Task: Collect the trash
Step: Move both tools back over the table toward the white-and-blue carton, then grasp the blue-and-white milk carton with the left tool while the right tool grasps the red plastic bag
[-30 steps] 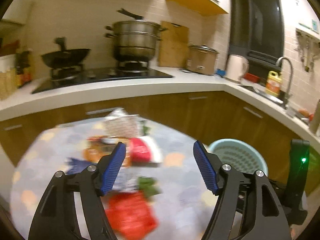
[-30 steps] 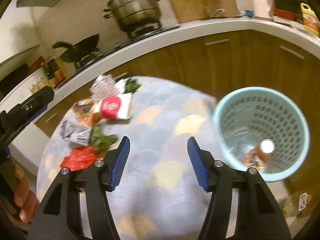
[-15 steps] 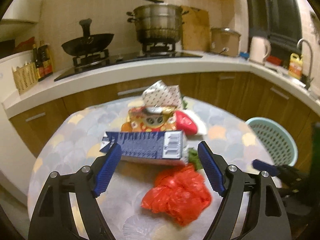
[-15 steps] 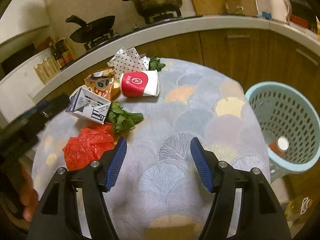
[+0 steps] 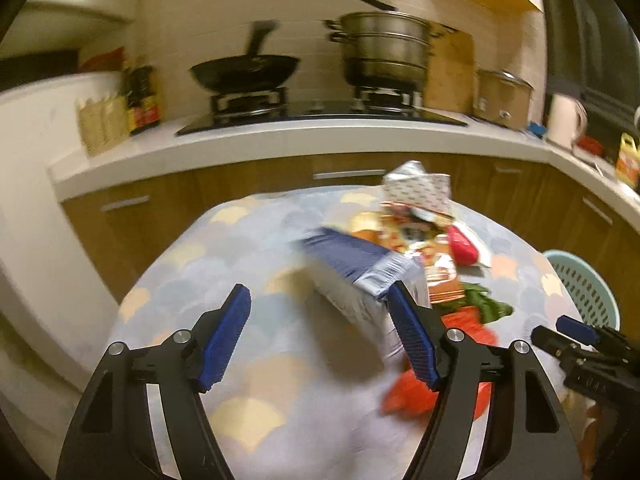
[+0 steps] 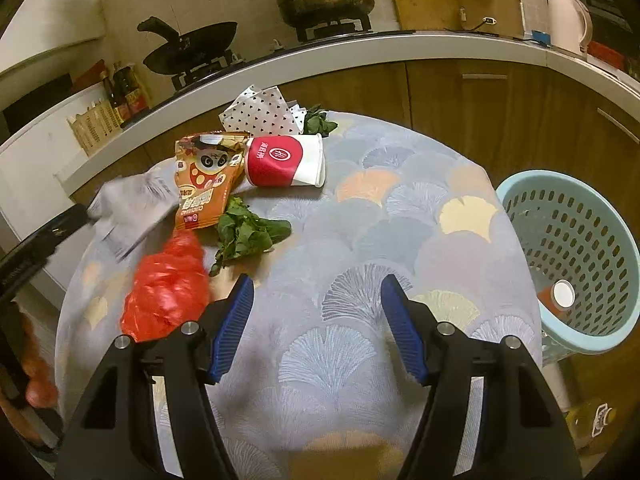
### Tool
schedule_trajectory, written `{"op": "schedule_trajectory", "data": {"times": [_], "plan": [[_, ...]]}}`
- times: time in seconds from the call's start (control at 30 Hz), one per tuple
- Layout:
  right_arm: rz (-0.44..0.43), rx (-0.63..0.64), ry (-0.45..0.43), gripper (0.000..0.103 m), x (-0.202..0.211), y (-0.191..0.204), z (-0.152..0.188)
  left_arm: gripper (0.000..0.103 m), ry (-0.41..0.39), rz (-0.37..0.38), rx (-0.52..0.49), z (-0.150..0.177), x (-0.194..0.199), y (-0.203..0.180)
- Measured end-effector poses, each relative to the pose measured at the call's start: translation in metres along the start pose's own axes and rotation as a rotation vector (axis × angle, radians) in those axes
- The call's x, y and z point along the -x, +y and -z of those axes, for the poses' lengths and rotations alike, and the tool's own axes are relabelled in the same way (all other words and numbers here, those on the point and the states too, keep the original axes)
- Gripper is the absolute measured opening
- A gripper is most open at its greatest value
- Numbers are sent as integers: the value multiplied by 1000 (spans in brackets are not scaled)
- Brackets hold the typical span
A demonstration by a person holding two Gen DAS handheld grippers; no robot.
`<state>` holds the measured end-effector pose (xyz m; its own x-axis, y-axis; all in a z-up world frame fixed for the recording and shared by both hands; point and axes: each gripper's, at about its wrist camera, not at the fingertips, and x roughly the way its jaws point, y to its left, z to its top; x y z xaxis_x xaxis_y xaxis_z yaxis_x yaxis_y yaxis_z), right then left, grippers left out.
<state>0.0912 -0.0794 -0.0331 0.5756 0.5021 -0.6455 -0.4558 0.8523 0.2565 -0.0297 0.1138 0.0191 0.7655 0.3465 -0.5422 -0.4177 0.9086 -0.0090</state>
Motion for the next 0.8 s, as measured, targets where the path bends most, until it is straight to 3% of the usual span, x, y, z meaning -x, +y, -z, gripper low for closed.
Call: {"op": "schedule_trajectory", "data": {"times": [0.17,0.3,0.4,0.5,0.57,0.67,0.8], "plan": [[15,13,0,63,-1,3,0,68,29,-5,77,9,6,45],[30,23,9,63,-3,6,0,71,53,74,106,9,2,59],[27,40,-9,63,1,9,1,72,102,177,132,9,-12,55],[6,79,-48,74,11,16,4,72,142,214,130,12,-27,44],[-2,100,-61,75,16,24,4,72,157,233,109,14,-37,32],[-70,107,-43,75,17,39,4,72,168,231,83,15,-48,20],[-74,178,-20,81,10,71,7,67,163,196,61,13,-59,12]]}}
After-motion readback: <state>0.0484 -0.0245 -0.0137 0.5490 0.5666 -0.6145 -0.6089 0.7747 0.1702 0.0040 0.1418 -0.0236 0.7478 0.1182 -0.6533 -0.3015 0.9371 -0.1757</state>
